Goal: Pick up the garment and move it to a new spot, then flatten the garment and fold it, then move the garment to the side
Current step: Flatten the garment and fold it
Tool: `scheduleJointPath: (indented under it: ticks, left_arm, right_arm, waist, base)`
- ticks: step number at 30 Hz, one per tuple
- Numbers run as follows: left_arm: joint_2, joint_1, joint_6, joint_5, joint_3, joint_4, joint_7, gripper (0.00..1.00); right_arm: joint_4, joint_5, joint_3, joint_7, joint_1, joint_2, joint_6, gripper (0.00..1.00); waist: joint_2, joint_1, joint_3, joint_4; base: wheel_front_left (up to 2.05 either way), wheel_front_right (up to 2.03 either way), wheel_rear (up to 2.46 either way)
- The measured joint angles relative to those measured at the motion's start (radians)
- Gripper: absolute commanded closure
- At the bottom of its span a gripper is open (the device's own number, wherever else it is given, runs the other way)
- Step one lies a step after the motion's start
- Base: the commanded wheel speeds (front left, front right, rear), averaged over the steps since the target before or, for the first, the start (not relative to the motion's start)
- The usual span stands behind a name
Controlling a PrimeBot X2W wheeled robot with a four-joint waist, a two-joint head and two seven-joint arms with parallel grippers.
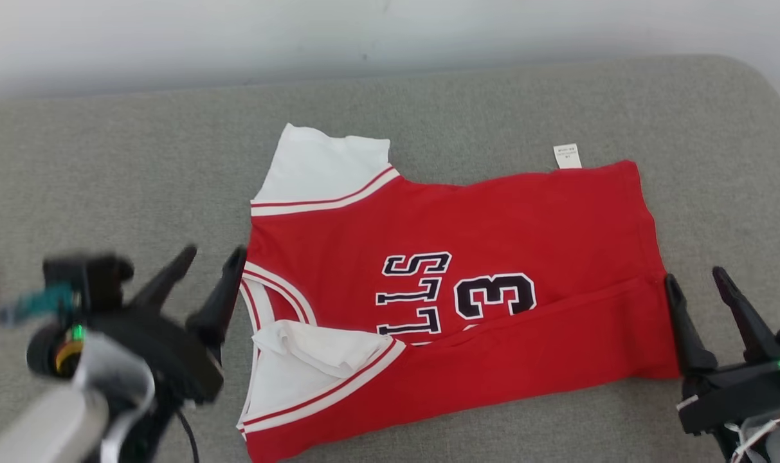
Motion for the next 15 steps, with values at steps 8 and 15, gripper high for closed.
scheduleJointPath:
  ticks: [8, 15]
  left_arm:
    - [-0.015, -0.461, -0.157, -0.095, -0.025, 0.283, 0.340, 0.00]
    - [-0.050, -0.715, -0.232, -0.045, -0.102, 0.530, 0.497, 0.00]
  right_arm:
    - [-0.005, -0.025, 0.035, 0.000, -0.092, 0.012, 0.000, 0.00]
    - [0.008, -0.037, 0.063, 0.000, -0.169, 0.043, 0.000, 0.00]
  waist:
    - [0.0000, 0.0002, 0.092, -0.040]
    - [0.0002, 0.0002, 0.178, -0.084]
  base:
    - [0.00, 0.00, 0.00]
    - [0.00, 0.00, 0.00]
